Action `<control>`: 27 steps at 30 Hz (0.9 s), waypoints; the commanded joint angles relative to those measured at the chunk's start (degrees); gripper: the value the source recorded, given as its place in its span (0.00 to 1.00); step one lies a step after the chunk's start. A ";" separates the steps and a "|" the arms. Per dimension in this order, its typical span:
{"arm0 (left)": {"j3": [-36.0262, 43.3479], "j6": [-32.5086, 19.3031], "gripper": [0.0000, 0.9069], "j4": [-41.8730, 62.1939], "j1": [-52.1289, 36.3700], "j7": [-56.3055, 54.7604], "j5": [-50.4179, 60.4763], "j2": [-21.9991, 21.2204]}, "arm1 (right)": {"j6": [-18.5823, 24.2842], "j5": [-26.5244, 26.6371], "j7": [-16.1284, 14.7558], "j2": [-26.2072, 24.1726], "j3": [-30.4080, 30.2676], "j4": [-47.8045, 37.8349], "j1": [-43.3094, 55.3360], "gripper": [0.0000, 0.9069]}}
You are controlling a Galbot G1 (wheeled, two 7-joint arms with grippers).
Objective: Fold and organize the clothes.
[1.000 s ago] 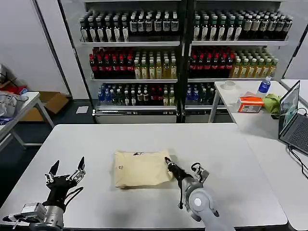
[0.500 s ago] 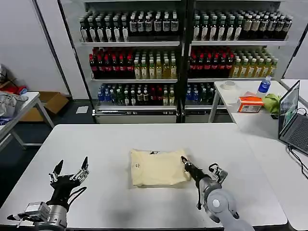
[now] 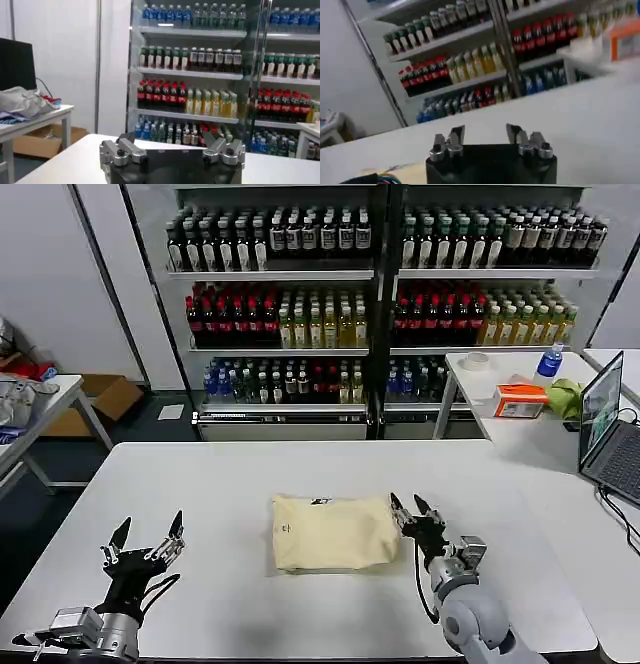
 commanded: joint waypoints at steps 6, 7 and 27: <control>1.29 -0.19 1.00 -0.92 1.32 0.56 1.89 -0.69 | 7.22 -23.94 -0.26 -1.28 1.79 10.27 -9.21 1.00; 1.32 -0.15 1.00 -1.06 1.37 0.58 1.95 -0.68 | 7.10 -23.80 -0.09 -1.26 1.78 10.52 -9.53 1.00; 2.34 0.78 1.00 -1.34 1.91 1.65 3.33 -0.48 | 3.85 -23.08 -0.50 -2.21 1.80 12.92 -10.74 1.00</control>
